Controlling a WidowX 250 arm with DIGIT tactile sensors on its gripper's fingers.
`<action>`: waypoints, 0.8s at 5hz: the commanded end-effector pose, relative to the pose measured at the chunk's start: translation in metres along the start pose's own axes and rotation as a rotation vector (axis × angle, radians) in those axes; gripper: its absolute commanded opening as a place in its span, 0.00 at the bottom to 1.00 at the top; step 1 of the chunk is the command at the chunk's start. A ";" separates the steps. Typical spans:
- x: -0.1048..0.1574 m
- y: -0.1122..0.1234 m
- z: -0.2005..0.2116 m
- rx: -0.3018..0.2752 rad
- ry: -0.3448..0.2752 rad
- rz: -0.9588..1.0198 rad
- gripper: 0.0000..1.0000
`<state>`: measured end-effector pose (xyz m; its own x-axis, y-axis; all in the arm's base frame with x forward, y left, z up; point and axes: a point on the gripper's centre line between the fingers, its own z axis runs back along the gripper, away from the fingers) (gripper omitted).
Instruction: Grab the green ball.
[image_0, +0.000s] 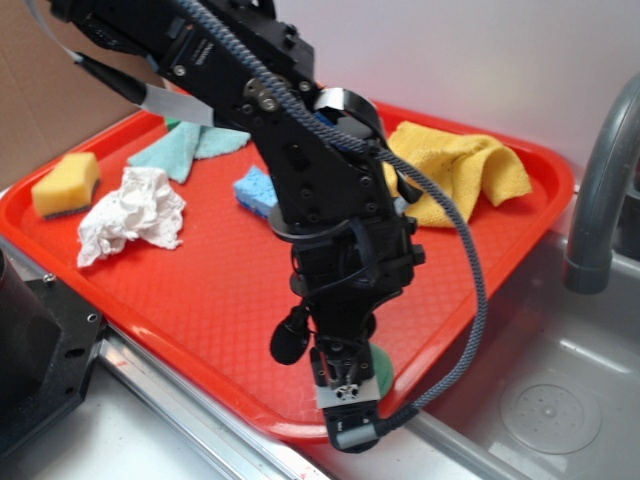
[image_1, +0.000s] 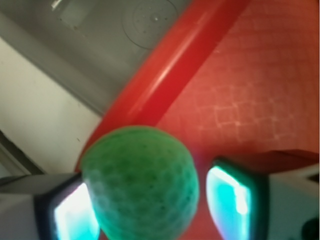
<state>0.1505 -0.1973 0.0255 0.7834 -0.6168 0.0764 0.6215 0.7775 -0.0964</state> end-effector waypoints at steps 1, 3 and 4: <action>-0.029 0.008 0.020 0.039 -0.037 0.090 0.00; -0.097 0.048 0.081 0.092 -0.078 0.478 0.00; -0.116 0.070 0.111 0.126 0.004 0.682 0.00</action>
<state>0.1153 -0.0400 0.1143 0.9995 0.0291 0.0087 -0.0292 0.9995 0.0093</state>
